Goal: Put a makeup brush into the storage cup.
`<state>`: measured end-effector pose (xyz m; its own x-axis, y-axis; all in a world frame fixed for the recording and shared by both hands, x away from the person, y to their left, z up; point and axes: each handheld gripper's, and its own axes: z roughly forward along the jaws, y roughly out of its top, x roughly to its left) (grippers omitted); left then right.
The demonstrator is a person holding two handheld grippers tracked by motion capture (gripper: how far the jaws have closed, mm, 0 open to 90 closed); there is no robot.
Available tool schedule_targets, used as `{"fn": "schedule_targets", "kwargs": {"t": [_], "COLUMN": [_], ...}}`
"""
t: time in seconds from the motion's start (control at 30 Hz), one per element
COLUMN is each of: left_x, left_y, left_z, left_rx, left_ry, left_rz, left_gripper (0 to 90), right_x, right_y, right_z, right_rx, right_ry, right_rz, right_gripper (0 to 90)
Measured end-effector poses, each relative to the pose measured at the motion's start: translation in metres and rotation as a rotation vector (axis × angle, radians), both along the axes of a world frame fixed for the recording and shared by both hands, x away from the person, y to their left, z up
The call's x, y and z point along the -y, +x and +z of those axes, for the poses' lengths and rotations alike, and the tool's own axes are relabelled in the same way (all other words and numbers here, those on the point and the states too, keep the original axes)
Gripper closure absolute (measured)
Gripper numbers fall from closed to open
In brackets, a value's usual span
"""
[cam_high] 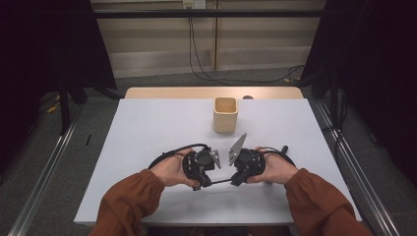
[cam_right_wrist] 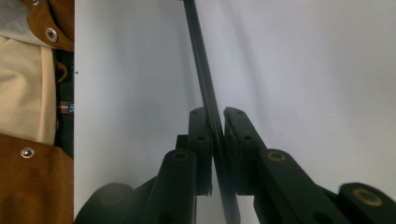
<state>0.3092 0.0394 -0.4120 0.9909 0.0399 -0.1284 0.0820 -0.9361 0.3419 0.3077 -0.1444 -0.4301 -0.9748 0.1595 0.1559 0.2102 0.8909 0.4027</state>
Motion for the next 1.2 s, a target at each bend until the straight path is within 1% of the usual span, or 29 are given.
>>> {"fn": "schedule_targets", "kwargs": {"t": [0.03,0.1,0.17,0.2,0.23,0.3,0.33,0.37,0.4,0.43,0.5,0.53,0.57,0.6,0.67,0.7,0.77,0.8,0.83,0.87,0.9,0.93,0.97,1.0,1.03,1.1,1.13,1.17,1.2], "left_x": [0.000,0.000,0.000,-0.001,-0.001,-0.003,-0.005,-0.005,-0.006,-0.007,-0.010,-0.010,-0.011,-0.011,-0.012,-0.012,-0.013,-0.015,-0.016,-0.018,-0.021,-0.022,-0.024,-0.027,-0.029,-0.034,-0.036,-0.038,-0.042], "left_y": [0.000,0.000,0.001,0.002,0.002,0.004,0.005,0.005,0.006,0.006,0.007,0.007,0.008,0.008,0.008,0.008,0.007,0.007,0.007,0.007,0.008,0.009,0.010,0.011,0.012,0.013,0.013,0.013,0.013], "left_z": [0.000,-0.002,-0.001,-0.001,-0.001,-0.001,-0.001,-0.001,-0.001,0.000,-0.001,-0.002,-0.003,-0.003,-0.004,-0.004,-0.002,-0.001,0.000,0.001,0.002,0.002,0.001,0.001,0.000,-0.001,-0.001,-0.001,-0.001], "left_rx": [-0.006,0.004,0.008,0.003,0.001,0.000,-0.006,-0.006,0.001,0.000,-0.006,-0.009,-0.006,-0.009,-0.013,-0.008,0.007,0.014,0.017,0.022,0.028,0.034,0.044,0.052,0.052,0.050,0.049,0.048,0.049], "left_ry": [0.003,0.004,0.007,0.000,-0.003,-0.021,-0.045,-0.045,-0.057,-0.068,-0.104,-0.112,-0.122,-0.122,-0.121,-0.123,-0.137,-0.149,-0.155,-0.165,-0.178,-0.180,-0.185,-0.194,-0.205,-0.223,-0.228,-0.230,-0.242], "left_rz": [-0.004,-0.007,-0.005,0.006,0.011,0.025,0.041,0.041,0.041,0.042,0.057,0.072,0.084,0.097,0.112,0.116,0.144,0.148,0.157,0.164,0.181,0.197,0.216,0.229,0.241,0.263,0.270,0.277,0.295], "left_gripper": [85.6,85.3,84.8,84.7,84.0,83.0,81.9,81.5,81.5,80.6,75.1,72.3,69.1,65.1,63.0,60.0,47.5,43.4,41.2,39.1,34.9,26.7,22.3,19.6,18.6,15.2,12.9,11.9,11.1], "right_x": [-0.001,-0.003,-0.003,-0.002,-0.001,0.000,0.001,0.001,0.001,0.003,0.004,0.004,0.003,0.003,0.002,0.003,0.004,0.005,0.007,0.009,0.011,0.013,0.014,0.016,0.017,0.019,0.021,0.022,0.023], "right_y": [-0.001,-0.004,-0.003,-0.003,-0.002,-0.003,-0.004,-0.004,-0.004,-0.004,-0.003,-0.003,-0.003,-0.004,-0.005,-0.005,-0.005,-0.004,-0.005,-0.005,-0.005,-0.005,-0.005,-0.006,-0.006,-0.005,-0.005,-0.005,-0.005], "right_z": [-0.001,-0.001,-0.002,-0.002,-0.002,-0.001,0.001,0.001,0.002,0.003,0.003,0.003,0.002,0.002,0.002,0.002,0.002,0.001,0.002,0.002,0.002,0.002,0.003,0.003,0.004,0.003,0.003,0.003,0.003], "right_rx": [0.000,0.003,0.007,0.000,0.009,0.012,0.002,0.002,0.014,0.002,-0.002,-0.004,0.009,-0.005,-0.009,-0.003,-0.004,0.015,-0.003,-0.004,-0.001,0.004,0.001,0.002,-0.001,0.010,0.007,0.013,0.012], "right_ry": [-0.003,-0.012,-0.009,-0.004,0.004,0.013,0.015,0.015,0.021,0.020,0.019,0.015,0.015,0.008,0.004,0.006,0.006,0.011,0.007,0.010,0.014,0.020,0.018,0.024,0.024,0.030,0.022,0.021,0.020], "right_rz": [0.005,0.012,0.015,0.017,0.016,0.020,0.019,0.019,0.020,0.013,0.008,0.006,0.004,0.002,-0.005,-0.003,-0.015,-0.019,-0.030,-0.033,-0.038,-0.044,-0.053,-0.056,-0.069,-0.071,-0.089,-0.089,-0.105], "right_gripper": [83.9,84.9,85.3,85.4,85.8,86.1,86.2,86.2,86.2,86.2,86.2,86.2,86.2,86.2,86.2,86.2,86.2,86.2,86.2,86.2,86.2,86.2,86.1,86.2,86.2,86.1,86.1,86.1,86.1]}}
